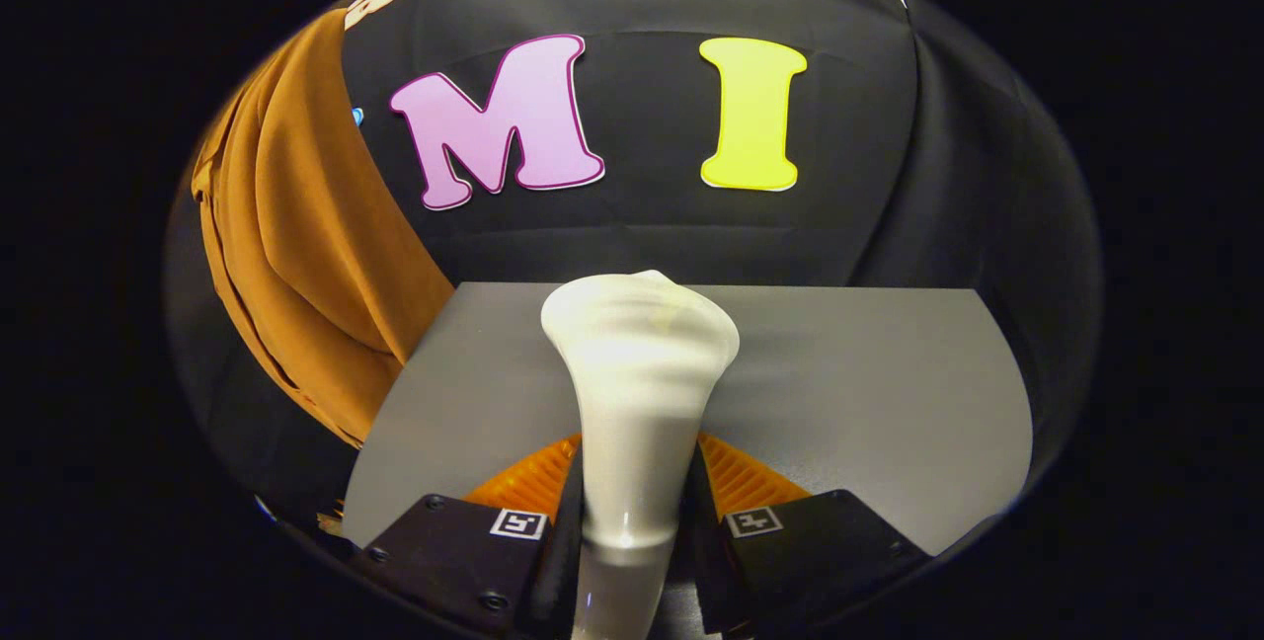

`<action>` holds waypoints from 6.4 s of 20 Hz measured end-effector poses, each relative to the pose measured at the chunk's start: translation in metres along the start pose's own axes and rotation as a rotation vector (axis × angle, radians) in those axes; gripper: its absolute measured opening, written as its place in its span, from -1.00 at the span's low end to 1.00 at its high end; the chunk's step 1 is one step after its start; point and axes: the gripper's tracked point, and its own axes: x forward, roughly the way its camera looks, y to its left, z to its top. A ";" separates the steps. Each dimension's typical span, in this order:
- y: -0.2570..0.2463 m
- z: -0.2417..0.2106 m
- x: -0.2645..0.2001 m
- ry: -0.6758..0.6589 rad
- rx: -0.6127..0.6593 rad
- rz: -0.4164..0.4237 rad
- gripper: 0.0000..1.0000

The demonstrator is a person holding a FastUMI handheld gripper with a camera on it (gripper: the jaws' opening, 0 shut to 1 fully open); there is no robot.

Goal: Iron the clothes twice with a garment steamer, once on the left side and once on the right side.

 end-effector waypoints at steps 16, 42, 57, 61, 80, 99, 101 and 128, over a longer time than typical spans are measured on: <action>0.018 0.031 -0.116 -0.423 -0.007 -0.014 -0.19; 0.277 0.029 -0.180 -0.686 0.037 -0.163 -0.29; 0.299 0.086 -0.096 -0.624 -0.039 -0.301 -0.29; 0.300 0.066 -0.066 -0.535 -0.049 -0.300 -0.29; 0.272 -0.080 -0.007 -0.268 0.011 -0.293 -0.28; 0.362 -0.028 -0.091 -0.451 0.021 -0.158 -0.28; 0.389 -0.010 -0.092 -0.483 -0.001 -0.133 -0.29; 0.450 0.043 -0.023 -0.548 -0.090 -0.326 -0.28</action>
